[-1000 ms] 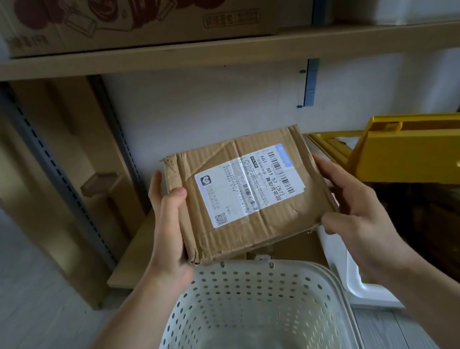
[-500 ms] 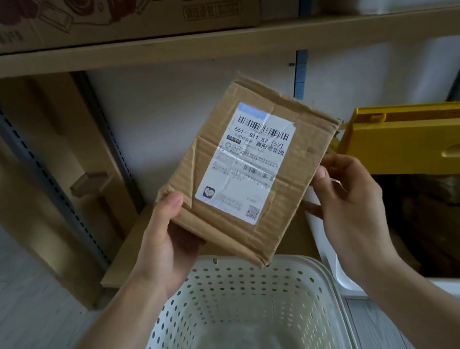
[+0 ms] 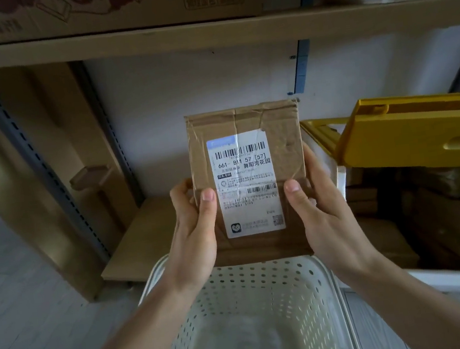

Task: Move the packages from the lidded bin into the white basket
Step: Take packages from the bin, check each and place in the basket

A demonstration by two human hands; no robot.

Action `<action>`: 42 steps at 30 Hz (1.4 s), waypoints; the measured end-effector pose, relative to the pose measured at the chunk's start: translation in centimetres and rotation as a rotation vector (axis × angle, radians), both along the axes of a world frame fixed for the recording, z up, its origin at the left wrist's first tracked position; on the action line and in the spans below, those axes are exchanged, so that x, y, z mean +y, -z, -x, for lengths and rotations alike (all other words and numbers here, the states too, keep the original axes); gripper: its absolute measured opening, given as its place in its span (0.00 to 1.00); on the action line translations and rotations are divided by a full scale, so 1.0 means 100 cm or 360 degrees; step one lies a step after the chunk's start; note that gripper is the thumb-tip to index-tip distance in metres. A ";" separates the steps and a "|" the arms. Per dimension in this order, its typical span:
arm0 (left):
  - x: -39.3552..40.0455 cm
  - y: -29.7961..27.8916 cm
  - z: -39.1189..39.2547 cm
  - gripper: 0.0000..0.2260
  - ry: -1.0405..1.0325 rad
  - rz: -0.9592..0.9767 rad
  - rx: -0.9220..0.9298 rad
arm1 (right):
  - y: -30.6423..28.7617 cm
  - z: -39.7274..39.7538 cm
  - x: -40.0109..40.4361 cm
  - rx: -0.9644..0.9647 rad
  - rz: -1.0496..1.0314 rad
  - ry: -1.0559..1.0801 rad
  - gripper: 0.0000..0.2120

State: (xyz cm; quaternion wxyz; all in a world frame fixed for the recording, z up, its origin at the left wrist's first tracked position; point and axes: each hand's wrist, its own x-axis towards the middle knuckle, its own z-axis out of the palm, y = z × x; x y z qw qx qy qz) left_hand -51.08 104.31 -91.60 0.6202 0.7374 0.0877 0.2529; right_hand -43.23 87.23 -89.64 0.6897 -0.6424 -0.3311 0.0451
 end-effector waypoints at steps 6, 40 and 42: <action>0.004 0.002 -0.001 0.22 0.0031 -0.0006 -0.0033 | 0.005 -0.002 -0.002 -0.0053 0.0169 0.0032 0.31; 0.071 0.162 0.048 0.15 -0.0009 -0.0103 0.1487 | 0.193 0.051 0.065 0.0622 0.1295 0.0195 0.25; 0.076 0.174 0.044 0.22 -0.0031 -0.0187 0.1580 | 0.207 0.050 0.073 0.0699 0.1339 0.0189 0.25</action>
